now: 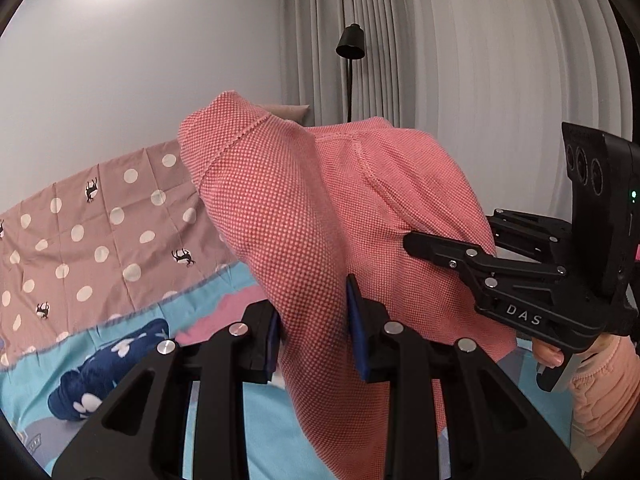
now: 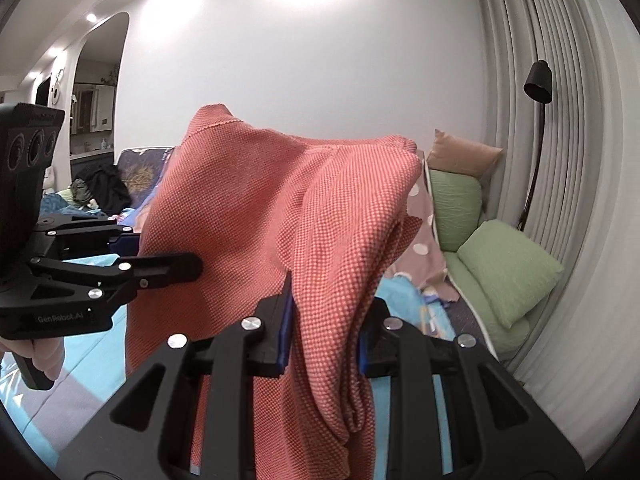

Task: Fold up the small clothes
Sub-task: 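Lift the held salmon-pink shirt up off the bed with both tools, then lower the shirt onto the stack of folded clothes and open both tools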

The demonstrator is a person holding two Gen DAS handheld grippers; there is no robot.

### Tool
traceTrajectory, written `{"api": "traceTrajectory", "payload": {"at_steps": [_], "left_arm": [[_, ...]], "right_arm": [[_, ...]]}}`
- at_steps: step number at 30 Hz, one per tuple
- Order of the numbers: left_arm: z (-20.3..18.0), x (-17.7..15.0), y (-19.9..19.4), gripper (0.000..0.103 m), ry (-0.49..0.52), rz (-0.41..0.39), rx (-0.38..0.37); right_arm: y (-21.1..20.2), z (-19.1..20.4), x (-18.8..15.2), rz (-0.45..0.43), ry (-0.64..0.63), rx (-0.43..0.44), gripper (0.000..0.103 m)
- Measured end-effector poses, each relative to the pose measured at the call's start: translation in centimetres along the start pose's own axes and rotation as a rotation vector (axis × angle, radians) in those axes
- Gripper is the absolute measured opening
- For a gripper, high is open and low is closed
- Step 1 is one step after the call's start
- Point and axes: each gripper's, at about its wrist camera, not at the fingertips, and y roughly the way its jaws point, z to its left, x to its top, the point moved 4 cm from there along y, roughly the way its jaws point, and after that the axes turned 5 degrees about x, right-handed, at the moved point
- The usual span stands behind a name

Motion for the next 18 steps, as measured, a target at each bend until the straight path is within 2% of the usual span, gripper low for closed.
{"api": "traceTrajectory", "payload": {"at_steps": [9, 15, 18], "left_arm": [[2.1, 2.8, 6.0, 0.03, -0.025, 0.023, 0.029], [4.8, 3.3, 10.2, 0.03, -0.064, 0.053, 0.077], [6.4, 3.3, 13.4, 0.03, -0.085, 0.093, 0.107]], "right_arm": [[7.0, -4.5, 4.0, 0.023, -0.034, -0.058, 0.024], [13.1, -5.9, 4.9, 0.069, -0.053, -0.074, 0.024], [17.1, -6.9, 5.0, 0.107, -0.044, -0.091, 0.024]]}}
